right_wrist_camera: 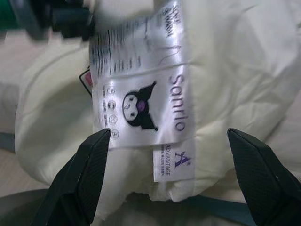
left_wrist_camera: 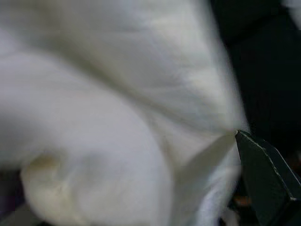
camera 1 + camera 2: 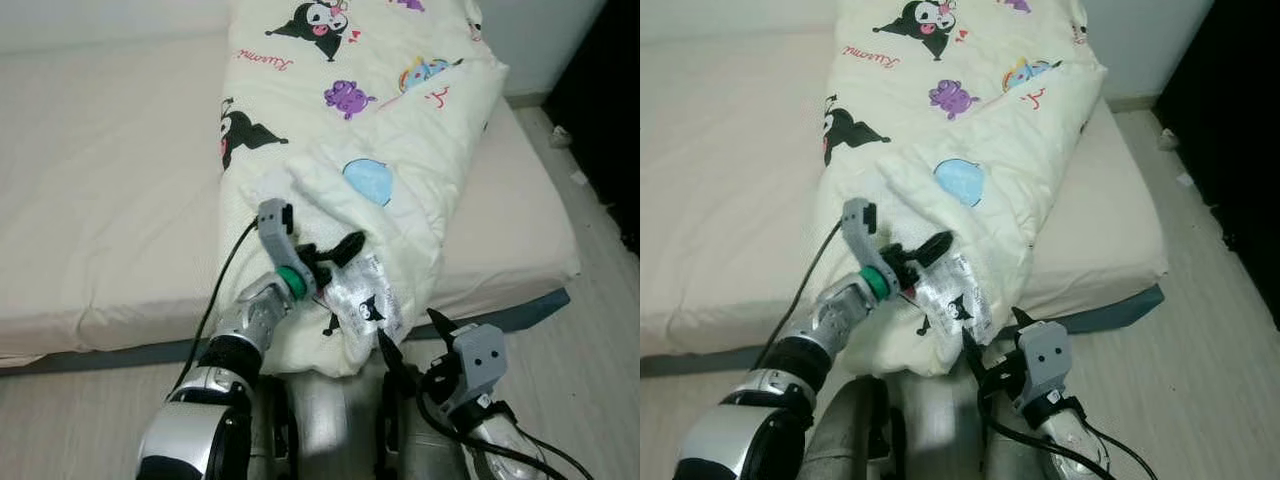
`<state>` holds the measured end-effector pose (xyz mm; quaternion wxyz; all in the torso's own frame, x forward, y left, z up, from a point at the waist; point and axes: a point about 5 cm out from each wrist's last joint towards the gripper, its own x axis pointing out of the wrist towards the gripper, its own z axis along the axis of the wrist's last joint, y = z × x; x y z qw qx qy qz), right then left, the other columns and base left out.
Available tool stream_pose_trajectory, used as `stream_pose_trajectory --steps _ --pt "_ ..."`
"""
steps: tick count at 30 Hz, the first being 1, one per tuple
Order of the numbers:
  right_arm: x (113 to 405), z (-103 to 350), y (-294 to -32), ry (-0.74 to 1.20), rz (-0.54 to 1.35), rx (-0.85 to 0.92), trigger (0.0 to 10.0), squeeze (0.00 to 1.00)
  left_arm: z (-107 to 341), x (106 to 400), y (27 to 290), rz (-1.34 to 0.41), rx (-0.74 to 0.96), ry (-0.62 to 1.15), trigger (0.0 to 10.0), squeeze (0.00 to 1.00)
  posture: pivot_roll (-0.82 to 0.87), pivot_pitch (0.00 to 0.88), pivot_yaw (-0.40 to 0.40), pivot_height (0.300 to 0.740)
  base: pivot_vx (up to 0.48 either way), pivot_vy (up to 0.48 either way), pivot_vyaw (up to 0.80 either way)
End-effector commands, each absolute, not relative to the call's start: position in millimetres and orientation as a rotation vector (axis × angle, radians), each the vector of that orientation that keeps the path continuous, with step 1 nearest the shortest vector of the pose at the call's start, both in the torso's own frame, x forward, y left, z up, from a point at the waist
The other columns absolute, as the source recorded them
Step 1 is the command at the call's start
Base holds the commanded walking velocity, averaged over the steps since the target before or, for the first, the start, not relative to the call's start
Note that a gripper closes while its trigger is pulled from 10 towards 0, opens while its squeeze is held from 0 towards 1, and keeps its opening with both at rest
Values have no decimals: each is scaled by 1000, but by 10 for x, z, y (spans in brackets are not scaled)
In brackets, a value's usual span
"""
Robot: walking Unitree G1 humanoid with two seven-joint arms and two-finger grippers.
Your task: Clean up the room
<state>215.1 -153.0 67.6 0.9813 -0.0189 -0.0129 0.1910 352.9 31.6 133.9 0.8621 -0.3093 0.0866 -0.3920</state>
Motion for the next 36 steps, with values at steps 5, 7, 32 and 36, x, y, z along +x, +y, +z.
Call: stream_pose_trajectory --steps 5,7,32,36 --pt "2067 553 -1474 39 414 -46 10000 0 1635 3225 -239 -1146 -738 121 10000 0 -93 234 150 635 0 0 0" --pt "2053 531 -1464 49 422 -52 10000 0 1732 3032 -371 -1286 -725 89 10000 0 -92 235 152 635 0 0 0" --pt "2016 336 -1398 158 446 -114 10000 0 1934 2701 -315 -1386 -568 -33 10000 0 -87 215 154 635 0 0 0" --pt "1952 144 -1466 256 402 -138 10000 0 1851 2703 -189 -1367 -513 -21 10000 0 -79 206 153 635 0 0 0"
